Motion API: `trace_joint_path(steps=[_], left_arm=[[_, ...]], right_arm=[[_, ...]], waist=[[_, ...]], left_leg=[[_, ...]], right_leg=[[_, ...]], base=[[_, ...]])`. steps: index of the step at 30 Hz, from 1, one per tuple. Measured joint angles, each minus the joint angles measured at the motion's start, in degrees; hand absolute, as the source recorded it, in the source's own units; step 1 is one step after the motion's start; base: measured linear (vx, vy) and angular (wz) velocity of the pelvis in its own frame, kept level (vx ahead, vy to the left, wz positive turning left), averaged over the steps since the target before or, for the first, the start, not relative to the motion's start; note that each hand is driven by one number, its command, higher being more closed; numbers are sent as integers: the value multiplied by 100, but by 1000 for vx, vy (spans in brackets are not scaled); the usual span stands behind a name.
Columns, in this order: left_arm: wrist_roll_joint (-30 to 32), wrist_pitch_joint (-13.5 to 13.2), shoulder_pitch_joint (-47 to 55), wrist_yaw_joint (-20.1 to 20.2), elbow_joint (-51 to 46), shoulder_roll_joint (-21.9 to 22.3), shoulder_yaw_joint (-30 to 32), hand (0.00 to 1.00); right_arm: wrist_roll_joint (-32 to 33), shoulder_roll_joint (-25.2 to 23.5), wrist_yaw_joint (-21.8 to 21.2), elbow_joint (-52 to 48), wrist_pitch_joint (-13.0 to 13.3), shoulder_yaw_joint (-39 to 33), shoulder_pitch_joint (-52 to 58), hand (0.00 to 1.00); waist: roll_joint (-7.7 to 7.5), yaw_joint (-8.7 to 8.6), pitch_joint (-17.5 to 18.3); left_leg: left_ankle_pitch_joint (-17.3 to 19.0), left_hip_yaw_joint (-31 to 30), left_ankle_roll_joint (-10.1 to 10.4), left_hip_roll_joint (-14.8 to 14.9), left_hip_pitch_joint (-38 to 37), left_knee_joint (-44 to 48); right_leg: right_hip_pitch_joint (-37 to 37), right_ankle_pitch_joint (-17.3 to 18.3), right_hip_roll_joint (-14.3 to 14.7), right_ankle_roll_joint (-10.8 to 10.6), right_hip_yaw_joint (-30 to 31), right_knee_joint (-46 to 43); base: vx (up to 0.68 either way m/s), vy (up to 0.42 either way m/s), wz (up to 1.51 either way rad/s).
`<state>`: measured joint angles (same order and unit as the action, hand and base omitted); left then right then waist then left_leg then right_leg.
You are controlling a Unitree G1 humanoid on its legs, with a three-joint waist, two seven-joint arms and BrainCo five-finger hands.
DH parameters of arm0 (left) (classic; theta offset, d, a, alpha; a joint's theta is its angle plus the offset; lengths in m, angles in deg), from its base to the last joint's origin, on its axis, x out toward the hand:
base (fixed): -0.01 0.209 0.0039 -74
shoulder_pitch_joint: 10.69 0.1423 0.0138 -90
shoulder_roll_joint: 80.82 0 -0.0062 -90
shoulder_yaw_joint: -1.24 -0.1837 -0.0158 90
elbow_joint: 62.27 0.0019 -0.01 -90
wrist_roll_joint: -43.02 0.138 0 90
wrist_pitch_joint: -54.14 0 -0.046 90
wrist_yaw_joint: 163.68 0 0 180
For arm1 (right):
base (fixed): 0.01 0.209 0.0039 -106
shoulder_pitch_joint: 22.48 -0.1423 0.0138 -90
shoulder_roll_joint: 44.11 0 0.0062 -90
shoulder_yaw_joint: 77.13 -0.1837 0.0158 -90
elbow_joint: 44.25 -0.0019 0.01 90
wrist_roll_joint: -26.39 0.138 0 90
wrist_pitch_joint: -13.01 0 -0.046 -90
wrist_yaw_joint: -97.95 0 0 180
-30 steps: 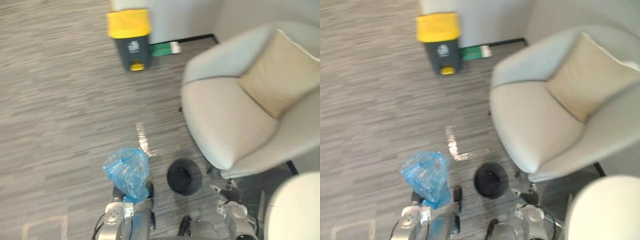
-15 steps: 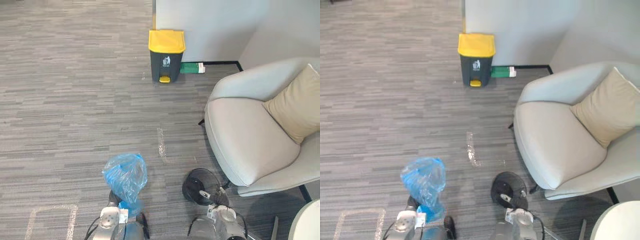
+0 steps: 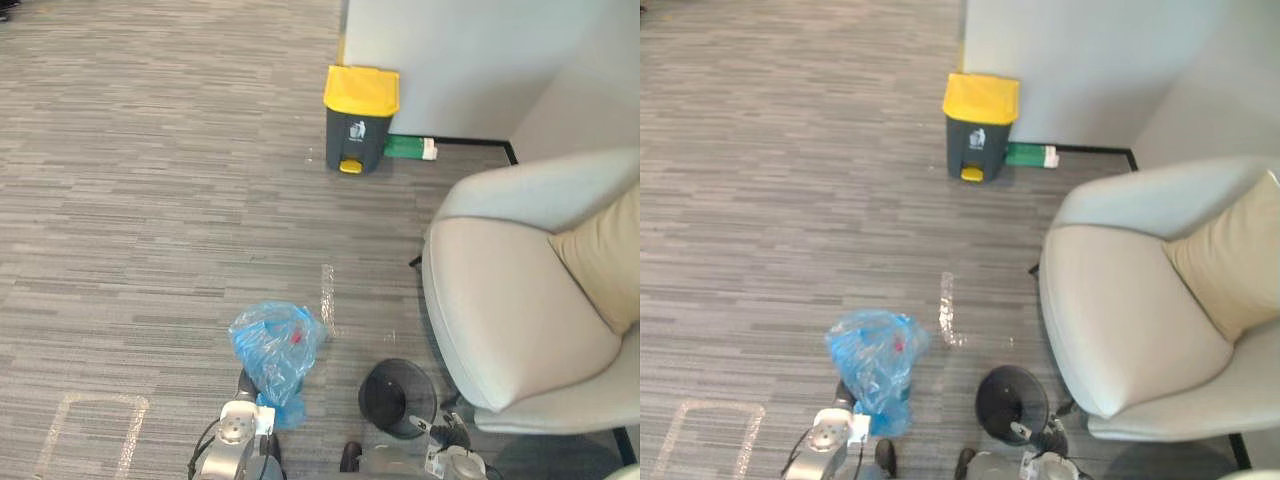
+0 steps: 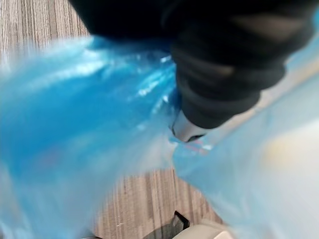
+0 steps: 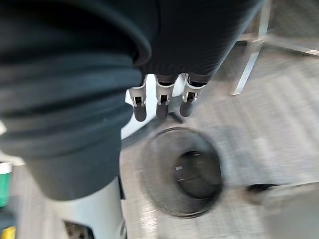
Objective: Gather rubbish on tea table into small bin, then transfer packed bag to large trash can.
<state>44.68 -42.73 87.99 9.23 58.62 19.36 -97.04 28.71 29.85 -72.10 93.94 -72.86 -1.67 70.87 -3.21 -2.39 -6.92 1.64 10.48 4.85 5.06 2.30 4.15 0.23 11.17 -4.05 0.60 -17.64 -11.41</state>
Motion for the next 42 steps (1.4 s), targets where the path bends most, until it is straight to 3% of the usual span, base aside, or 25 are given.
trace_joint_path(steps=[6,10,11,13,14,15,16,19,22,23,24,26,27,28,30,32,33,34,35,36,37,38,40,42], left_arm=[[46,2,27,8,3,-7,-12,100],[45,1,38,14,0,-3,15,100],[45,2,37,14,-6,15,43,100],[44,3,134,7,-40,84,126,100],[43,8,126,-11,-48,116,203,100],[42,29,104,-25,-36,135,235,100],[39,28,76,-38,-67,96,288,100],[30,29,43,-155,-90,-70,377,100],[36,46,164,-158,-86,-111,341,100],[36,49,182,-152,-86,-115,241,100],[36,47,155,-155,-93,-120,231,100],[36,65,89,-170,-89,-149,274,100],[36,77,92,-175,-89,-210,271,100],[35,102,122,-183,-89,-243,271,100],[32,104,72,-272,-92,-266,284,100],[28,103,-14,-275,-85,-245,295,100],[26,102,-63,-271,-84,-240,356,100],[28,100,-72,-270,-84,-235,386,100],[31,98,-81,-272,-86,-240,415,100],[31,101,-90,-271,-71,-254,432,100],[37,105,-204,-273,40,-128,499,100],[39,91,-256,-265,36,-111,488,100],[40,95,-409,-253,44,-21,466,100],[39,94,-364,-201,9,72,452,100]], right_arm=[[-11,-43,-15,4,-11,7,-11,0],[-17,-18,-21,27,-20,8,60,0],[-20,9,-21,27,-22,7,121,0],[-28,122,-16,10,-23,4,180,0],[-91,248,-8,7,-34,11,146,0],[-164,271,-2,4,-57,11,121,0],[-236,285,14,7,-69,19,124,0],[-242,79,15,38,-135,210,109,0],[-259,57,28,28,-126,242,-9,0],[-314,59,31,33,-129,237,28,0],[-390,66,27,52,-132,246,87,0],[-449,21,25,77,-183,301,-21,0],[-456,-25,19,78,-201,422,-1,0],[-461,-59,16,113,-194,474,37,0],[-473,10,25,124,-188,553,-14,0],[-472,35,26,134,-186,587,-47,0],[-473,37,24,186,-183,586,-99,0],[-474,37,22,220,-186,585,-124,0],[-484,31,20,227,-184,593,-96,0],[-491,49,20,235,-184,598,-30,0],[-484,205,21,229,-177,566,-126,0],[-484,265,15,172,-155,540,-171,0],[-482,214,12,179,-153,360,-165,0],[-467,168,10,68,-183,413,0,0]], waist=[[86,4,56],[33,-17,-33],[75,-2,-106],[224,114,-102],[344,199,-141],[418,198,-141],[400,194,-145],[150,305,-231],[71,312,-177],[-7,278,-95],[-39,246,-69],[29,249,-101],[23,219,-142],[71,192,-209],[22,128,-223],[13,111,-248],[11,68,-256],[-2,45,-258],[-94,-23,-238],[-151,-62,-233],[130,-59,-284],[246,-96,-300],[359,-126,-349],[376,-127,-376]], left_leg=[[-145,177,0,42,-35,-150],[93,398,-172,139,637,1348],[367,506,-241,311,794,1816],[218,467,-330,516,997,1688],[184,231,-204,502,1055,1433],[238,95,-123,472,1040,1306],[188,9,-29,328,1029,1033],[174,111,-80,107,974,800],[562,289,-234,-136,964,1088],[720,347,-300,-385,910,1118],[794,392,-363,-495,847,1101],[886,484,-439,-479,693,1058],[925,510,-472,-458,424,905],[985,541,-501,-426,89,744],[1135,542,-529,-331,-395,541],[1210,625,-516,-230,-653,412],[1247,646,-421,-206,-808,337],[1261,640,-394,-230,-876,275],[1335,577,-277,-377,-1064,155],[1416,475,-198,-470,-1152,138],[1470,366,-151,-244,-1246,108],[1420,242,-75,-208,-1249,199],[1411,115,-58,-68,-1124,813],[1107,158,253,231,-737,2582]], right_leg=[[11,-219,91,-29,218,229],[309,-440,-47,-72,259,476],[495,-434,-24,-66,259,575],[550,-339,35,-133,269,691],[532,-130,25,-218,322,712],[503,-145,31,-247,312,694],[434,-151,-34,-326,310,700],[339,-237,-215,-496,392,794],[113,173,-562,-821,666,310],[-83,427,-853,-977,777,-104],[-200,390,-960,-1002,912,-554],[-892,178,-1016,-832,1210,-1918],[-1295,-210,-1042,-603,1206,-2839],[-1523,-213,-1000,-535,1200,-3450],[-1896,155,-703,-422,903,-3710],[-2126,274,-447,-313,377,-2953],[-2264,75,-242,-183,-29,-2031],[-2271,-83,-139,-163,-109,-1656],[-2220,-837,132,-43,-33,-568],[-2211,-1489,202,611,148,-337],[-2178,-1370,328,624,145,-525],[-2211,-1029,327,581,49,-674],[-2020,-656,335,574,-85,-865],[-1275,-427,453,514,-108,-592]], base=[[26,-4,-11],[-15,20,12],[-31,80,11],[-36,137,-19],[-21,174,-20],[-10,209,12],[-26,211,30],[-8,191,0],[49,189,-28],[117,209,-17],[191,242,-22],[196,175,-30],[258,166,-33],[337,141,-32],[351,50,-16],[399,-4,-3],[450,-11,2],[507,-14,10],[552,-25,18],[562,-11,8],[539,-22,10],[521,-34,5],[610,-109,31],[497,-92,23]])
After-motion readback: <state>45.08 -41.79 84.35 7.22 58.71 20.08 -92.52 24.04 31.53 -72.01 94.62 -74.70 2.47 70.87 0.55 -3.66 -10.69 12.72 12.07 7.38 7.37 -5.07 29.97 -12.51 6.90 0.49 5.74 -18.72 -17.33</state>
